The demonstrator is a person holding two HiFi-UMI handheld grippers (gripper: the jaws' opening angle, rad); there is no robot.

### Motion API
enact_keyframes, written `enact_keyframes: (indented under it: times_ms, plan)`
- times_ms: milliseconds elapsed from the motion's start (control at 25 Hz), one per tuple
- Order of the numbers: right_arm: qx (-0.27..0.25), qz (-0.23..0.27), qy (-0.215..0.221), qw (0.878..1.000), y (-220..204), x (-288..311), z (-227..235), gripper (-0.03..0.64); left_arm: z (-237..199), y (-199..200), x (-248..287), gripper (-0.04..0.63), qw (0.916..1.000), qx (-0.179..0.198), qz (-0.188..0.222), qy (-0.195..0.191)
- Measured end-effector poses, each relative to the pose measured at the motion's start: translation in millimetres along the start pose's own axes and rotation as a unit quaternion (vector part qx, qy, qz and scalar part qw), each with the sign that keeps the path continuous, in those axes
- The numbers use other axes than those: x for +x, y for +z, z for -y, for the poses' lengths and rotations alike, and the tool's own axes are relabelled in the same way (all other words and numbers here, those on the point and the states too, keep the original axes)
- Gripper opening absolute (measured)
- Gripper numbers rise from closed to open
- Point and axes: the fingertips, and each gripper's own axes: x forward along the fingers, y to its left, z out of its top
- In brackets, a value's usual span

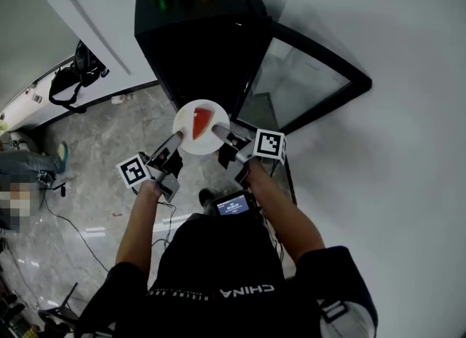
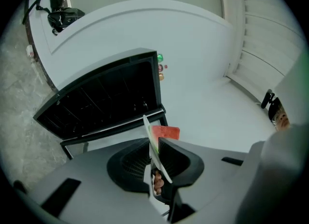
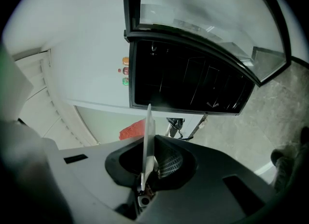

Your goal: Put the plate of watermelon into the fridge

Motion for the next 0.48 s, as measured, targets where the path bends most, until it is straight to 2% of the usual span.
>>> enact_keyframes:
  times_ms: [320,480]
  plan:
    - [-0.03,-0.004,-0.03,0.999,11.7,4.4,-7.6,0.029,2.9,8.7,5.0,0.057,0.9995,-0.015,0.028,0.0]
    - [-0.024,-0.014,-0.037,0.999,44.8,16.8,-9.1,0.029,-0.4,24.4,34.4,0.052,0.9984,-0.03,0.047,0.012]
